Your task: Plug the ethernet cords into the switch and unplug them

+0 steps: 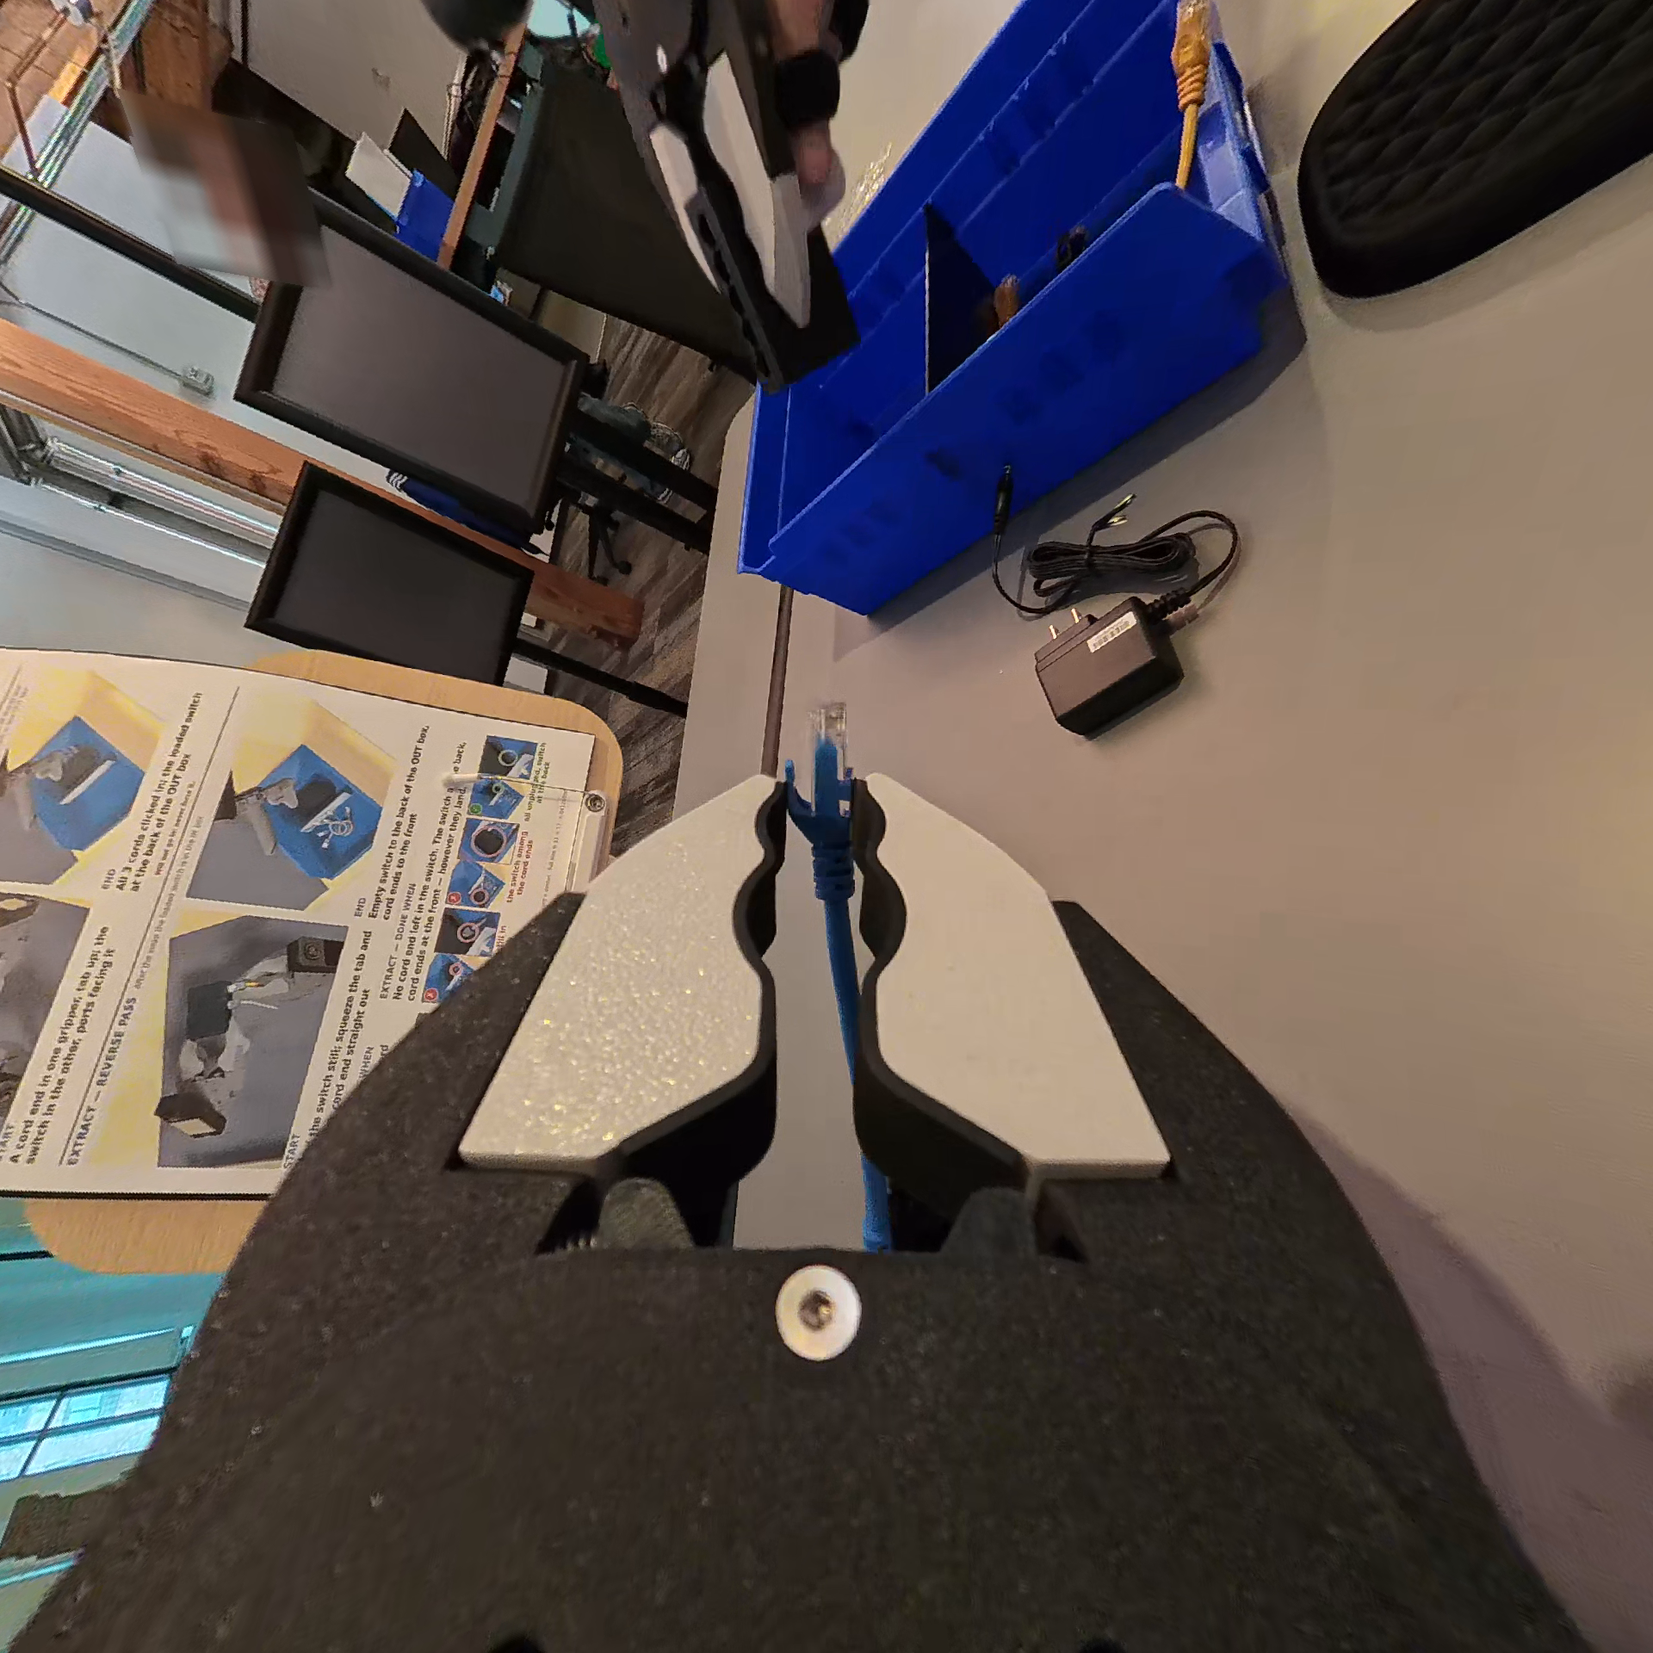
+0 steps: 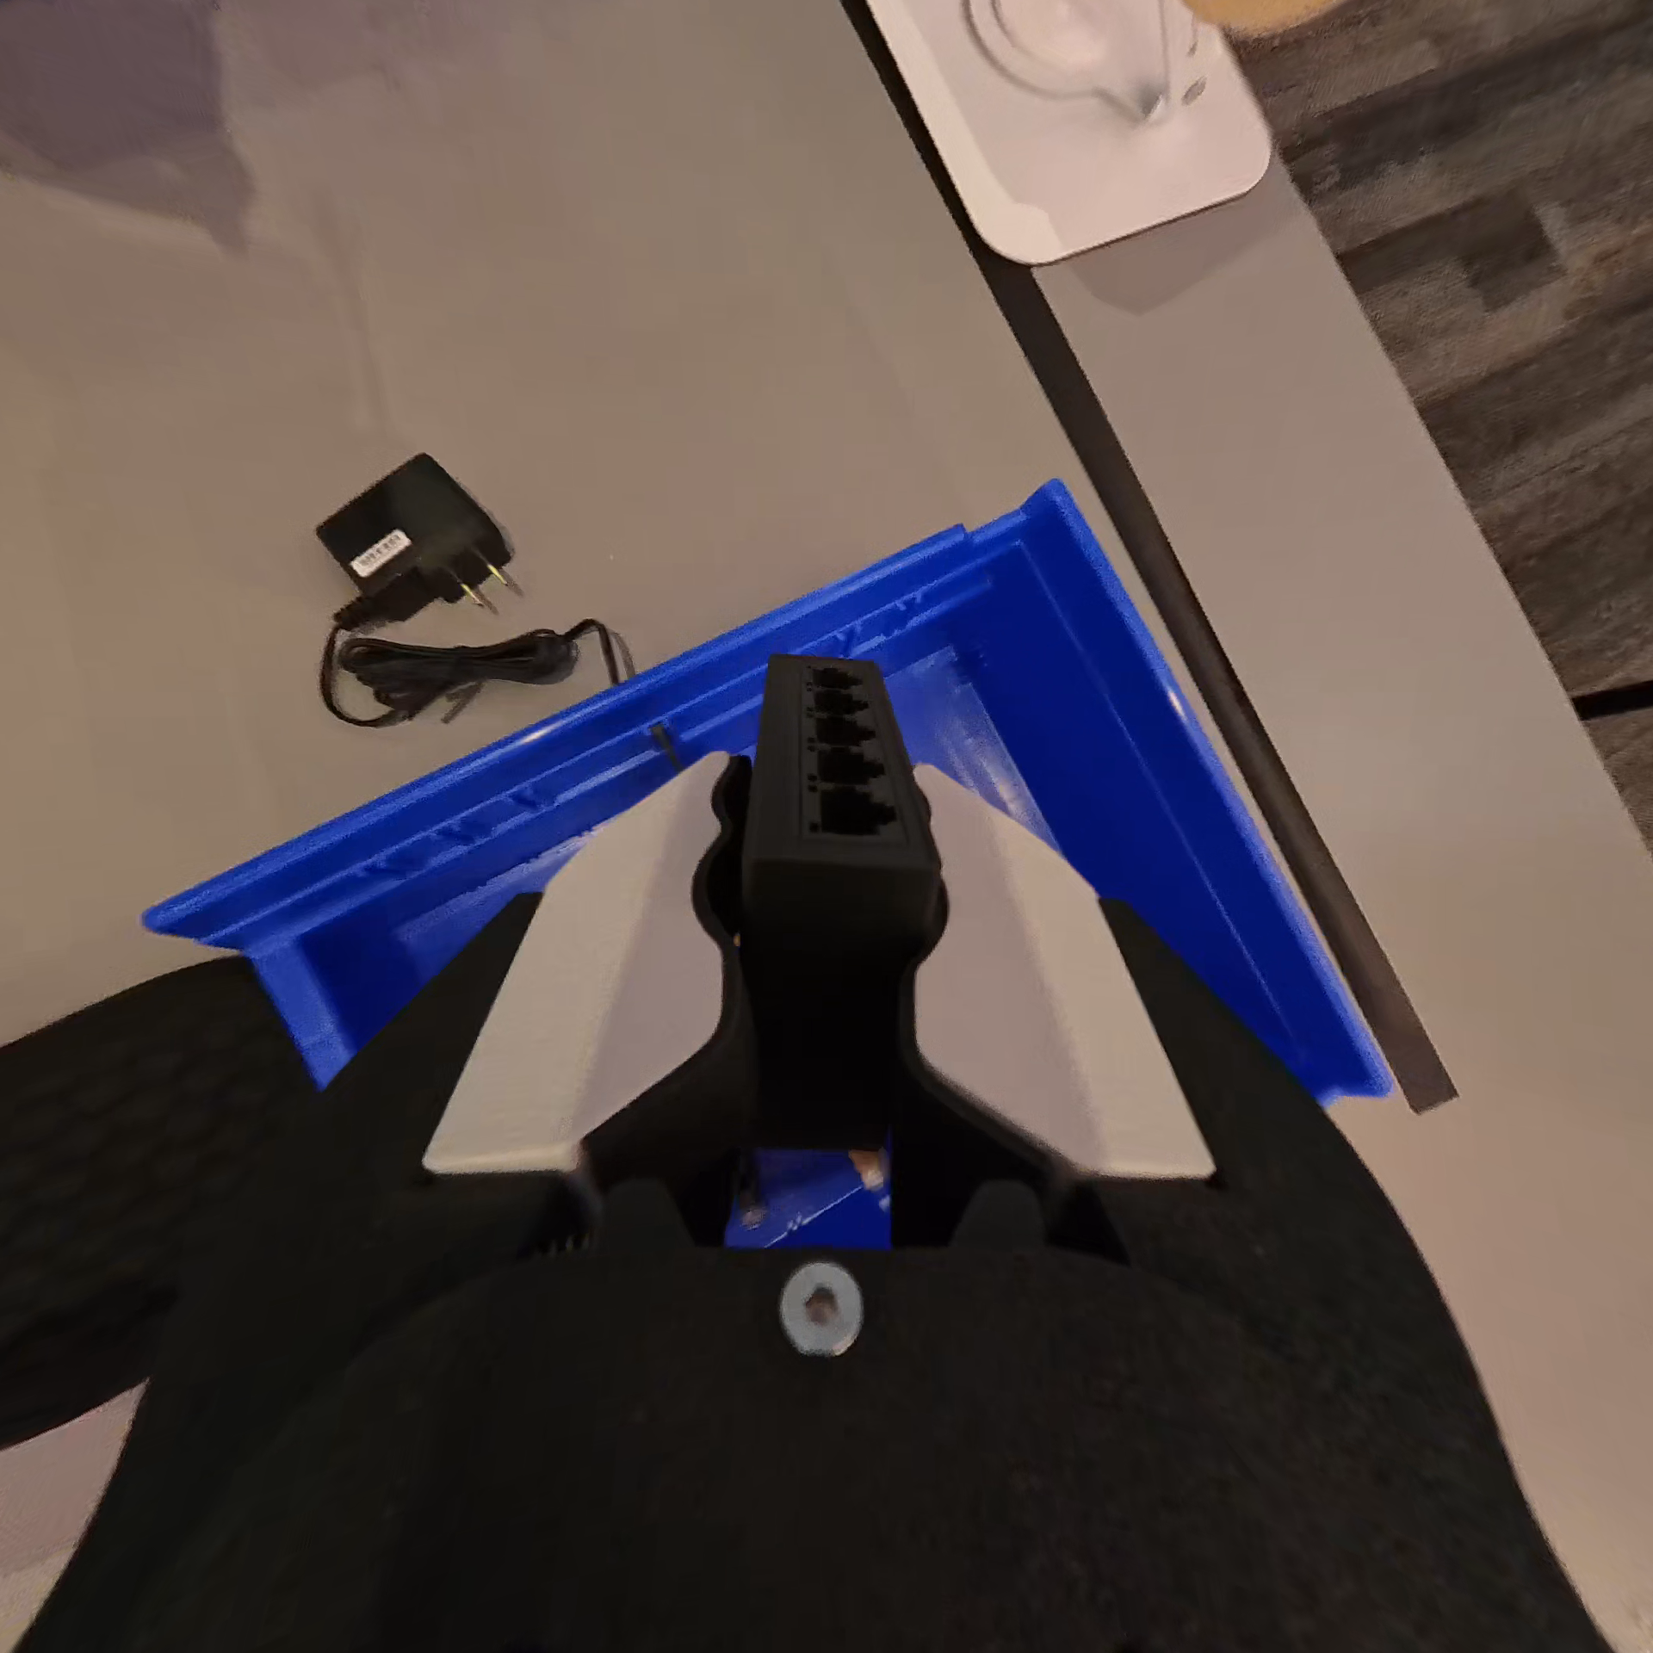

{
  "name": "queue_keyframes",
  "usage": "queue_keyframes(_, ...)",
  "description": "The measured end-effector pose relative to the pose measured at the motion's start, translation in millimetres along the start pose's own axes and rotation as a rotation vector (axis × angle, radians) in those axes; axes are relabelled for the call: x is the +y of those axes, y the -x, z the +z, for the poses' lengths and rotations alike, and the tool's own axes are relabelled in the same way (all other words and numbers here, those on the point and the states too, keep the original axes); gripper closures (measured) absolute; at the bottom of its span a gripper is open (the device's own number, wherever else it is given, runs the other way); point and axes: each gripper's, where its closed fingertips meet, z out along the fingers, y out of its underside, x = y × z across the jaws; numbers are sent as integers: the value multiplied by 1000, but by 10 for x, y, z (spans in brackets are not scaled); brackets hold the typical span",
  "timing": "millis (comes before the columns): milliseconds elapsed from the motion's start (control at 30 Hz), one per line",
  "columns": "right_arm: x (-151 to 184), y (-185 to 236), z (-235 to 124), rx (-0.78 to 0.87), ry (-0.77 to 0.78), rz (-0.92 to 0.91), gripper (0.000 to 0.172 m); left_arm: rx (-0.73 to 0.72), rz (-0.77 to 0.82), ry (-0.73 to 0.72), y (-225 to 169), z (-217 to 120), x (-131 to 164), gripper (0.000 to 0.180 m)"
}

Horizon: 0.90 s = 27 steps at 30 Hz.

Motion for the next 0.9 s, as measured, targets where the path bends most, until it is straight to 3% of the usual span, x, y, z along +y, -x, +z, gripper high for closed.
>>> queue_keyframes(333,343,-317,639,-83,89,-166,140,28,15,23,-79,90,48,168)
queue_keyframes(733,486,-440,997,13,168,-638,140,19,-30,58,-35,162,223,167)
queue_keyframes(900,681,-511,1028,52,214,-707,140,10,-46,71,-5,174,279,168)
